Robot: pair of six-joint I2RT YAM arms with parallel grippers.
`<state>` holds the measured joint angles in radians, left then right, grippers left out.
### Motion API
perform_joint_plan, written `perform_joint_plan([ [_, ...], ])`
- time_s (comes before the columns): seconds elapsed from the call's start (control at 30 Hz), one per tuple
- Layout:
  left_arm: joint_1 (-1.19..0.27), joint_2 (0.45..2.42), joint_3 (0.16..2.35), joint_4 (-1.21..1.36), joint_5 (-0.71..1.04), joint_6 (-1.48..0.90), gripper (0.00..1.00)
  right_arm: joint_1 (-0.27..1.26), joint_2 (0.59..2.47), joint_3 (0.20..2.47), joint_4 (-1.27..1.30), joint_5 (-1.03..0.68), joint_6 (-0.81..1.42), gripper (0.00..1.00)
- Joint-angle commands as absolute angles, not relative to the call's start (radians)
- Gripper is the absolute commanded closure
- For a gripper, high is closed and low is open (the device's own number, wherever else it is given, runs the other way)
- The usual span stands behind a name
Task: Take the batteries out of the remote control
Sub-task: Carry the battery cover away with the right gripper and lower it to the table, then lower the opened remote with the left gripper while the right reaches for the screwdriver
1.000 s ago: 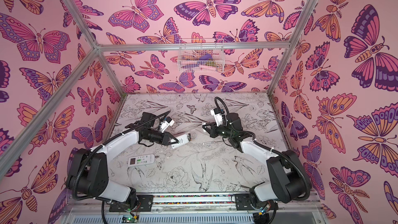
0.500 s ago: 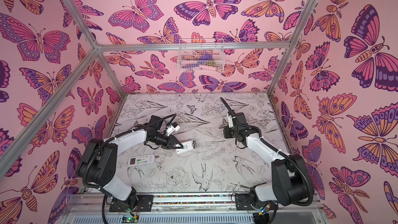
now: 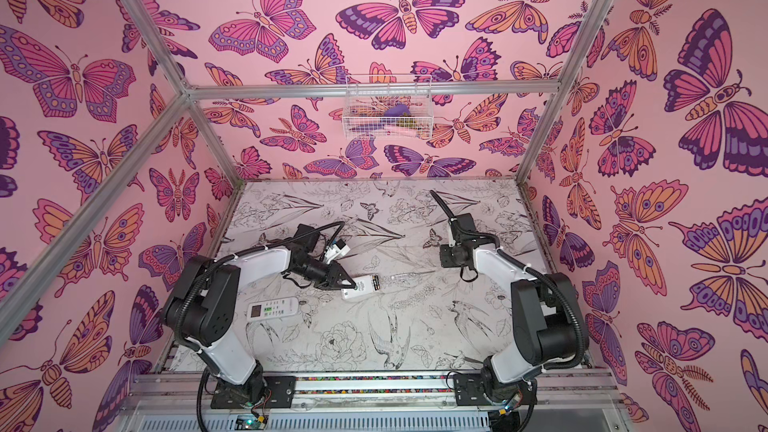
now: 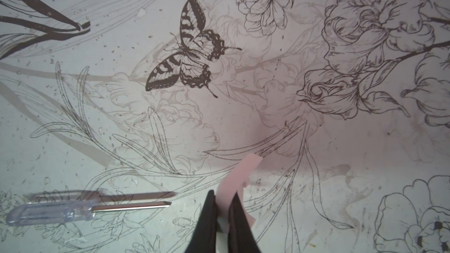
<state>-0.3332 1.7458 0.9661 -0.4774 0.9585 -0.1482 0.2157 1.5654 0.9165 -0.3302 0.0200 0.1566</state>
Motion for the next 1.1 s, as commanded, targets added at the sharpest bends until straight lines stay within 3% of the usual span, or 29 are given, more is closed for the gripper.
perform_joint_plan([
  [0.0, -0.336, 1.792, 0.994, -0.515, 0.985, -0.167, 1.00, 0.209, 1.608, 0.967, -0.377, 0.028, 0.134, 0.87],
  [0.3, -0.336, 1.805, 1.011, -0.537, 0.963, -0.169, 0.97, 0.207, 1.623, 0.982, -0.397, 0.027, 0.132, 0.64],
  [0.5, -0.333, 1.828, 1.020, -0.548, 0.956, -0.167, 0.89, 0.227, 1.580, 0.970, -0.393, -0.063, 0.187, 0.58],
  [0.7, -0.333, 1.863, 1.043, -0.570, 0.912, -0.164, 0.82, 0.325, 1.493, 0.921, -0.343, -0.063, 0.312, 0.50],
  [0.9, -0.333, 1.879, 1.047, -0.577, 0.901, -0.162, 0.78, 0.459, 1.477, 0.875, -0.232, -0.137, 0.423, 0.49],
  [1.07, -0.331, 1.891, 1.052, -0.581, 0.891, -0.161, 0.74, 0.570, 1.535, 0.871, -0.123, -0.316, 0.316, 0.47],
])
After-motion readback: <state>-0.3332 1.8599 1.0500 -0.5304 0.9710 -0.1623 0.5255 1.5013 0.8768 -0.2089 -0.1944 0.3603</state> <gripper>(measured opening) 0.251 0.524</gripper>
